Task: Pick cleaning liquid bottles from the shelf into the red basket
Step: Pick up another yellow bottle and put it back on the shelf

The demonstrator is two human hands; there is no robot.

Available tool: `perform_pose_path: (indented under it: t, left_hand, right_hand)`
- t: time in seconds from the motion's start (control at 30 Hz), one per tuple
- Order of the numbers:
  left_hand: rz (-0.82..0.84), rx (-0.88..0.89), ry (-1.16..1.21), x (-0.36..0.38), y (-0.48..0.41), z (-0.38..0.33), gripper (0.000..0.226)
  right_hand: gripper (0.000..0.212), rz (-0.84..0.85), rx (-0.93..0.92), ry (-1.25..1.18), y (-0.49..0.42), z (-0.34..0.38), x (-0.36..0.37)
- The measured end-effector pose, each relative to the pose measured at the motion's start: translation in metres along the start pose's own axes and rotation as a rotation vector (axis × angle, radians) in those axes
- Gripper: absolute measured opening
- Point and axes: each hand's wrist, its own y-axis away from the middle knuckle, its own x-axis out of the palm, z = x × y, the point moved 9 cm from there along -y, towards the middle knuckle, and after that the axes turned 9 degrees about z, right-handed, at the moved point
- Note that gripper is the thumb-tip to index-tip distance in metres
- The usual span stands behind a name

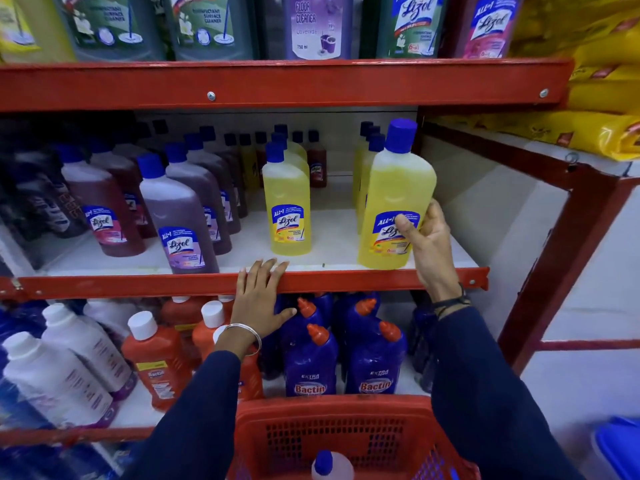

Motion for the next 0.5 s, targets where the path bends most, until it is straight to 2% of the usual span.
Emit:
perform_pose_path:
  t: [0.27,0.5]
  left_hand:
    - [0.009,0.002,0.044,0.003,-0.003,0.002,0.093]
    - [0.001,0.007,0.063,0.008,-0.004,0.004,0.095]
  right_hand:
    - [0.062,-0.063,0.091,0.038,-0.028,-0.039,-0.046]
    - [0.059,-0.037,0.155,0.058,-0.022,-0.067,-0.048]
